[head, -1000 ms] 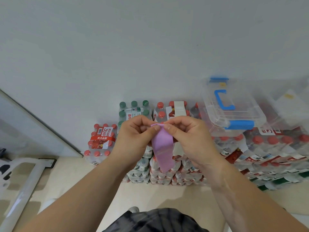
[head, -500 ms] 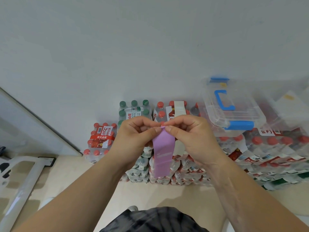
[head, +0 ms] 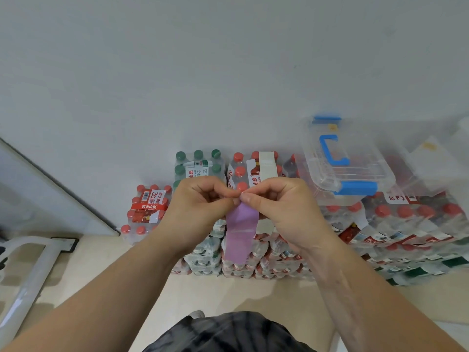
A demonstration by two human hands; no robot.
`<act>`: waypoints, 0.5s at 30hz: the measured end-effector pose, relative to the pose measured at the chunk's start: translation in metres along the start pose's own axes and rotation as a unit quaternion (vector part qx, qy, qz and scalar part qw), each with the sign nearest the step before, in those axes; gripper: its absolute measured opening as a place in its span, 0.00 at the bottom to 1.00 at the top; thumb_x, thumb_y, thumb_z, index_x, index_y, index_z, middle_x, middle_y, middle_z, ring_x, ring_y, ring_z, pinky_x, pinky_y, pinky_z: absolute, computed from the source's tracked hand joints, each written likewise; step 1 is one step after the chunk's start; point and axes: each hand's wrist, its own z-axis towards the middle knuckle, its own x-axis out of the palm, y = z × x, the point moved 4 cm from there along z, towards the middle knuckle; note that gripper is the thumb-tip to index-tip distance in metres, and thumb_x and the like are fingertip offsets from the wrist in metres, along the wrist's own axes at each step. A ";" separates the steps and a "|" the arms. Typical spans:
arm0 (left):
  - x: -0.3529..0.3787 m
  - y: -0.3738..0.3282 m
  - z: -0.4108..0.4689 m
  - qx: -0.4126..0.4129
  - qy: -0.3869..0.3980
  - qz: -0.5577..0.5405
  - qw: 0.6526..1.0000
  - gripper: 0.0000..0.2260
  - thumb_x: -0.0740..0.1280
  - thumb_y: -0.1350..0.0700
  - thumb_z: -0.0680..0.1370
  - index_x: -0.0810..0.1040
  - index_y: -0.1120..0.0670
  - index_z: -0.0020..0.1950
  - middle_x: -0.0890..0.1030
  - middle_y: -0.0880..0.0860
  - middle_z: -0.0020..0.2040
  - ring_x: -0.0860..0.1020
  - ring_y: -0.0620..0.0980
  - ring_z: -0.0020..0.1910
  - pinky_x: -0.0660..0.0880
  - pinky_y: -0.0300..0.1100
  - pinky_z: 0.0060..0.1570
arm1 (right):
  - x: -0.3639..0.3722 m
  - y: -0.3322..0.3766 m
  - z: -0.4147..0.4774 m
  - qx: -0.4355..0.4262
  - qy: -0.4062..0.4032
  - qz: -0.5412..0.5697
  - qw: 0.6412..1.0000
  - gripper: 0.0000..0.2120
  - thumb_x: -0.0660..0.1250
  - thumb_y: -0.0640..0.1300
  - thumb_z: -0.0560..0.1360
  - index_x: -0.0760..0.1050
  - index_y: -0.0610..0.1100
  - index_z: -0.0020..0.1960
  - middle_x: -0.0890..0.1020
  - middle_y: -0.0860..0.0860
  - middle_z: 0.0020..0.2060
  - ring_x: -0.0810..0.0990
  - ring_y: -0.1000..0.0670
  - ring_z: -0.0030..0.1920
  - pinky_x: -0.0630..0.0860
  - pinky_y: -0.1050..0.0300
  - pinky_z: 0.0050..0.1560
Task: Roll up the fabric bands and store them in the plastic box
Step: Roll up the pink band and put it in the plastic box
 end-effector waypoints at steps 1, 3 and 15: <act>0.000 0.000 0.000 0.000 0.001 -0.001 1.000 0.13 0.73 0.69 0.74 0.87 0.50 0.40 0.87 0.53 0.38 0.85 0.48 0.40 0.80 0.37 0.43 | 0.000 -0.001 0.000 0.002 -0.002 -0.001 1.000 0.05 0.78 0.38 0.73 0.87 0.48 0.45 0.88 0.46 0.40 0.87 0.40 0.45 0.86 0.47 0.48; -0.001 -0.001 -0.001 -0.002 0.004 -0.010 1.000 0.12 0.73 0.68 0.73 0.87 0.50 0.40 0.87 0.53 0.39 0.86 0.48 0.40 0.80 0.37 0.43 | -0.001 -0.002 0.000 0.007 -0.007 0.000 1.000 0.06 0.78 0.38 0.73 0.87 0.48 0.46 0.89 0.48 0.41 0.88 0.45 0.44 0.85 0.53 0.47; -0.005 0.010 -0.002 -0.063 -0.009 0.020 0.998 0.04 0.76 0.59 0.71 0.87 0.51 0.43 0.87 0.57 0.39 0.86 0.54 0.38 0.81 0.42 0.40 | 0.004 -0.004 -0.004 -0.021 -0.011 -0.034 0.999 0.05 0.76 0.43 0.74 0.86 0.53 0.46 0.88 0.53 0.42 0.87 0.52 0.46 0.82 0.60 0.48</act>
